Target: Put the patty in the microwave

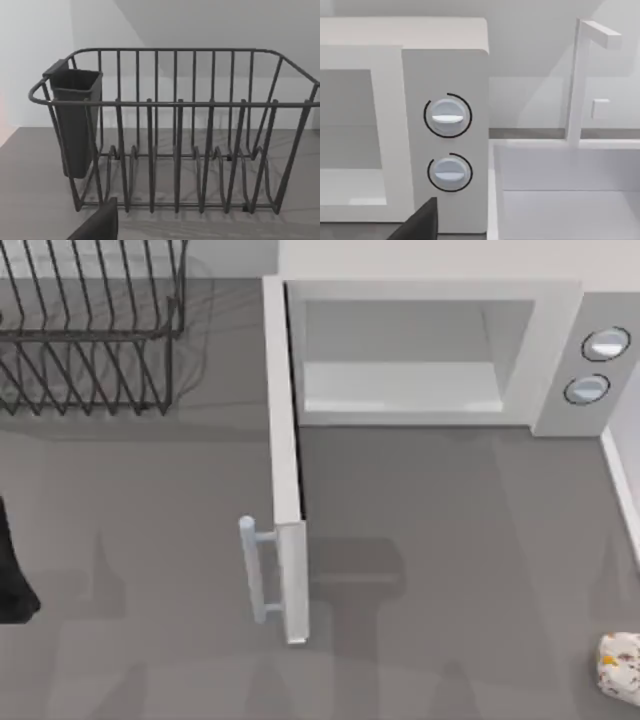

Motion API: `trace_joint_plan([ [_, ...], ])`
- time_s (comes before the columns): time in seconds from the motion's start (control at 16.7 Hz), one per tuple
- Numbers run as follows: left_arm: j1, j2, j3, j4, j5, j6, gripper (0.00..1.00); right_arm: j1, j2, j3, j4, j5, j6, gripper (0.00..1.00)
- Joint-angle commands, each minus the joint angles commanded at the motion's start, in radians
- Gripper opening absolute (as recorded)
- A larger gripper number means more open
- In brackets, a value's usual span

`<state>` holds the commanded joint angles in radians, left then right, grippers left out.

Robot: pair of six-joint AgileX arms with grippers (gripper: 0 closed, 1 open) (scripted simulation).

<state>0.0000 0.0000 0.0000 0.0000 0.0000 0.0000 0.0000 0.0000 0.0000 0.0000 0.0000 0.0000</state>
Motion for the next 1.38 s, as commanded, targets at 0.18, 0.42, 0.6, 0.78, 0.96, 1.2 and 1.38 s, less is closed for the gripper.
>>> trace_joint_plan([
  [0.18,0.0,0.0,0.0,0.0,0.0,0.0,1.0,0.002,0.011,0.008,-0.009,0.0,0.005,1.0],
  [0.42,0.0,0.0,0.0,0.0,0.0,0.0,1.0,0.034,0.158,0.101,-0.12,0.001,0.062,1.0],
  [0.6,0.0,0.0,0.0,0.0,0.0,0.0,1.0,0.076,0.371,0.218,-0.259,0.0,0.135,1.0],
  [0.78,0.0,0.0,0.0,0.0,0.0,0.0,1.0,0.124,0.614,0.353,-0.421,-0.001,0.219,1.0],
  [0.96,0.0,0.0,0.0,0.0,0.0,0.0,1.0,0.171,0.852,0.49,-0.585,-0.001,0.305,1.0],
  [1.2,0.0,0.0,0.0,0.0,0.0,0.0,1.0,0.228,1.136,0.652,-0.78,0.0,0.407,1.0],
  [1.38,0.0,0.0,0.0,0.0,0.0,0.0,1.0,0.26,1.299,0.746,-0.892,0.0,0.466,1.0],
])
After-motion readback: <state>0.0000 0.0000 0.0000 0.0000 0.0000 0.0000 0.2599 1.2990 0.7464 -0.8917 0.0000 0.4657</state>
